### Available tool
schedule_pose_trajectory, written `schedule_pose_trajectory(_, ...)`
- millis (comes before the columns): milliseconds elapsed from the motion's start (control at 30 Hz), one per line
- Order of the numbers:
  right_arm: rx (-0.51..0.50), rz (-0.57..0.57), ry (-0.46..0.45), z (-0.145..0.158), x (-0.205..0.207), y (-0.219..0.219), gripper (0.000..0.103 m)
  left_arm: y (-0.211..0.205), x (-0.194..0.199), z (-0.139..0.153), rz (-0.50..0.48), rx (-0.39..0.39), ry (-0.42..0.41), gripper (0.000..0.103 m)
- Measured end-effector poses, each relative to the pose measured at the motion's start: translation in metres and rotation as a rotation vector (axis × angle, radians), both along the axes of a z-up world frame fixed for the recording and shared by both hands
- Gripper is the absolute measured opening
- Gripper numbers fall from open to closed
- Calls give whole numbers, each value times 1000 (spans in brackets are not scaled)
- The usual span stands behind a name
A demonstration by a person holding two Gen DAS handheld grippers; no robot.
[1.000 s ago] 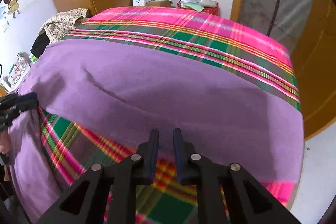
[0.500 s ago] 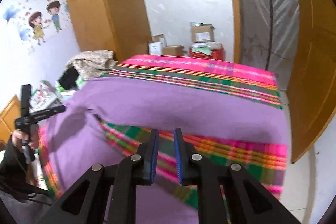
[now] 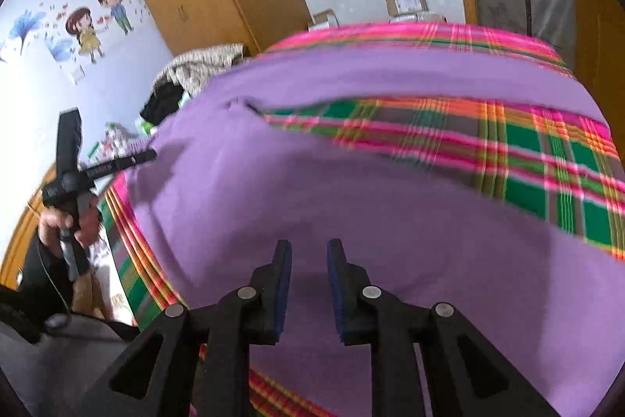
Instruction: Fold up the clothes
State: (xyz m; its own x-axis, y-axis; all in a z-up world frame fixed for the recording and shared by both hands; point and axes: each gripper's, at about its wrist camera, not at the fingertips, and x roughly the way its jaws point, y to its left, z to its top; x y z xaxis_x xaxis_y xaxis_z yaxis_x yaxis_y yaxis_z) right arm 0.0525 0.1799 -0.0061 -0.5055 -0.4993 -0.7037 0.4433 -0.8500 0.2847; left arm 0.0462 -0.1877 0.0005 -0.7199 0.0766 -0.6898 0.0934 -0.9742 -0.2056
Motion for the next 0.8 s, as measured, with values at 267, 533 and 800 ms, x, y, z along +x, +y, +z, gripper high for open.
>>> schedule_pose_trajectory(267,-2,-97,21,2,-9,7,19,-53,22,-9,186,14,0,29)
schedule_pose_trajectory(533,7,-56,28,1,-19,-15,19,-82,28,-7,287,25,21,29)
schedule_pose_trajectory(800,7,-104,9,-8,-21,-2,19,-92,27,-15,329,11,-22,29)
